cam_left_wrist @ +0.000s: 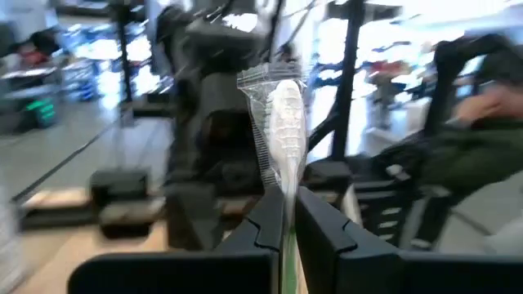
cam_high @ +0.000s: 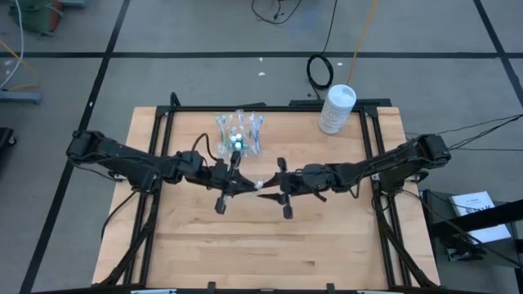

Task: Pick & Place toothbrushing station
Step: Put the green toothbrush into the transparent organizer

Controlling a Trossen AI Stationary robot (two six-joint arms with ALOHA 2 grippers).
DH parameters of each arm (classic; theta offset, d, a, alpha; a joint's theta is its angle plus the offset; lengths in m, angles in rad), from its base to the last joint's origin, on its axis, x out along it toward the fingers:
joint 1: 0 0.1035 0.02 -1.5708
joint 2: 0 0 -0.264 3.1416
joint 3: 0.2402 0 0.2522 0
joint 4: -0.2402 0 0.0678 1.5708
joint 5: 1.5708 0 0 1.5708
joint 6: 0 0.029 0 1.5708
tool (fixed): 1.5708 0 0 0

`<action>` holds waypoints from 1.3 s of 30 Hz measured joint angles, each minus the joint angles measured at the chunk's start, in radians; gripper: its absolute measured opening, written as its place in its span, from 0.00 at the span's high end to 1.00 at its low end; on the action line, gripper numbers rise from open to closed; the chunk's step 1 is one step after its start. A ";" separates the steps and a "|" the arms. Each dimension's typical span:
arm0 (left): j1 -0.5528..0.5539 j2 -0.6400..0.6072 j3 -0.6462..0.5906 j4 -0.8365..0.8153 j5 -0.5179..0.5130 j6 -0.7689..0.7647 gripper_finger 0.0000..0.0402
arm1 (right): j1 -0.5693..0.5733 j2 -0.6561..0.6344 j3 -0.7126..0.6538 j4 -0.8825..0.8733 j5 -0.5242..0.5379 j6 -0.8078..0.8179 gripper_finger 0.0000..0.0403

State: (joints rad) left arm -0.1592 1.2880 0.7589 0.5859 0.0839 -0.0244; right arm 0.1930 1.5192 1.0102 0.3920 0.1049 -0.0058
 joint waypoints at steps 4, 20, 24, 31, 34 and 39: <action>0.018 0.024 0.000 0.058 0.085 -0.012 0.99 | -0.023 0.021 -0.003 0.078 -0.092 -0.014 0.73; 0.066 0.031 0.000 0.122 0.144 -0.010 0.96 | -0.062 0.018 0.000 0.161 -0.331 -0.037 0.76; 0.066 0.031 0.000 0.122 0.145 -0.002 0.96 | -0.063 0.018 0.000 0.154 -0.331 -0.036 0.87; 0.066 0.031 0.000 0.119 0.134 -0.009 0.94 | -0.062 0.018 0.000 0.146 -0.282 -0.033 0.96; 0.067 0.031 0.000 0.092 0.109 -0.037 0.86 | -0.060 0.018 0.000 0.116 -0.206 -0.041 0.96; 0.066 0.031 0.000 -0.012 0.006 -0.030 0.68 | -0.061 0.019 -0.001 0.089 -0.157 -0.044 0.95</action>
State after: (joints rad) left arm -0.0929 1.3186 0.7589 0.5734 0.0903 -0.0545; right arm 0.1322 1.5379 1.0096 0.4814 -0.0521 -0.0496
